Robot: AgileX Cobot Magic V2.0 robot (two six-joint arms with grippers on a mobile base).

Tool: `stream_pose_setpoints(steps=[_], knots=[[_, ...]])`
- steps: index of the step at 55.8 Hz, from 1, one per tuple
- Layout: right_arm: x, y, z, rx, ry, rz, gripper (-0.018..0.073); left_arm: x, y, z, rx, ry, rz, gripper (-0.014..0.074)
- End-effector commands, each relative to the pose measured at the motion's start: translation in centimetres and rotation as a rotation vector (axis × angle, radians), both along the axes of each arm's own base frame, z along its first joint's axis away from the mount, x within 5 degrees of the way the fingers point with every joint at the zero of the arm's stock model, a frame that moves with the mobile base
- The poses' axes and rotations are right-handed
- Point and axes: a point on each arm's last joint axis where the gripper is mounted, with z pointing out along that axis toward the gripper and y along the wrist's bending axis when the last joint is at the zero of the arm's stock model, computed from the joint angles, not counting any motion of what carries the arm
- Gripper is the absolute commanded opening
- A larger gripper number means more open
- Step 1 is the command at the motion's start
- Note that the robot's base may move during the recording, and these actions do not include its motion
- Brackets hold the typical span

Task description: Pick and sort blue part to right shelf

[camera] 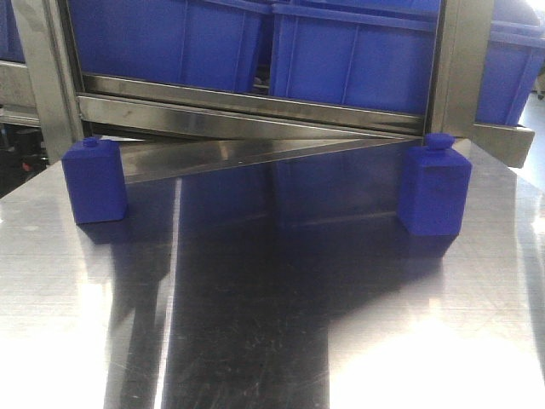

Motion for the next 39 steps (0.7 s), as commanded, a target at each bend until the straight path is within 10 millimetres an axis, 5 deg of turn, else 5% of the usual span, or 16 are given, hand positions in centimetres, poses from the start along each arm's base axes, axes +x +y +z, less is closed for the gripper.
stream_pose_setpoints(steps=[1,30,39], knots=[[-0.2,0.0,1.2,-0.015,-0.112,-0.005,0.0032,-0.1,0.1,0.0,-0.012,-0.083,0.009,0.0124],[-0.2,0.0,1.2,-0.015,-0.112,-0.005,0.0032,-0.2,0.1,0.3,-0.016,-0.124,0.013,0.0124],[-0.2,0.0,1.2,-0.015,-0.113,-0.005,0.0032,-0.7,0.3,2.7,-0.028,-0.28,0.024,0.0124]])
